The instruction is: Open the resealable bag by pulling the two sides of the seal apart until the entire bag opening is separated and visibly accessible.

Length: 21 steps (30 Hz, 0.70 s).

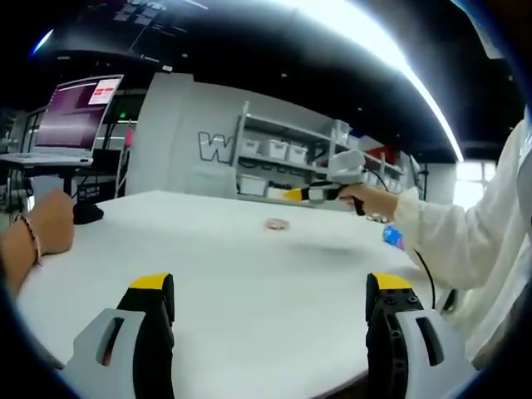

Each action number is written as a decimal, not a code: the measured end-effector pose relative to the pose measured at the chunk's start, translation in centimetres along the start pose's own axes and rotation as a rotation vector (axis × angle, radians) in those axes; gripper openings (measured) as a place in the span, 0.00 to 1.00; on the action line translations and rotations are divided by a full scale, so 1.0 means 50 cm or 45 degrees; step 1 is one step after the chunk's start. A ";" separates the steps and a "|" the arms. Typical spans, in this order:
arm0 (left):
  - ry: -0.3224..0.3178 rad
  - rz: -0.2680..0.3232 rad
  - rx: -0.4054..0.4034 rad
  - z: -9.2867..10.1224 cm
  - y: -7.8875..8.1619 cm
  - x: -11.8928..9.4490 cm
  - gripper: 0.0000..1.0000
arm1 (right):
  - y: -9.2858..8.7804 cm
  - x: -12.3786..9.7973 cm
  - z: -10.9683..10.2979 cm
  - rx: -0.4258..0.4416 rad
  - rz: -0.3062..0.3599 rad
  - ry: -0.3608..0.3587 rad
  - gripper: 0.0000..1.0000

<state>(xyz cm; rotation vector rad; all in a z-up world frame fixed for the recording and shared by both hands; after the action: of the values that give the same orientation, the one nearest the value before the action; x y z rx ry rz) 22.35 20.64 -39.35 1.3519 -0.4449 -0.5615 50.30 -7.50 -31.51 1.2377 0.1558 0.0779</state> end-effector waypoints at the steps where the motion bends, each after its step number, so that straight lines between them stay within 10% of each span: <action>1: 0.000 0.001 0.000 0.000 0.000 0.000 0.94 | 0.001 -0.004 0.001 0.000 0.003 0.001 0.93; 21: -0.009 0.003 -0.004 0.005 0.001 0.002 0.94 | 0.003 -0.066 -0.001 -0.050 -0.002 0.032 0.91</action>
<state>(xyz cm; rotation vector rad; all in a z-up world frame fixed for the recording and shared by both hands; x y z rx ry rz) 22.28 20.39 -39.24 1.3464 -0.4509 -0.5648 47.06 -7.85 -31.14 1.1981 0.1760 0.0950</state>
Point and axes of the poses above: the point that each gripper's makers call its tool centre point, and the gripper's own axes: x roughly forward along the fingers, z roughly to its right, y roughly out of its top, the point moved 3 cm from there along -x, roughly backward along the fingers, and after that the axes turned 10 degrees about -y, right-handed, at the moved point
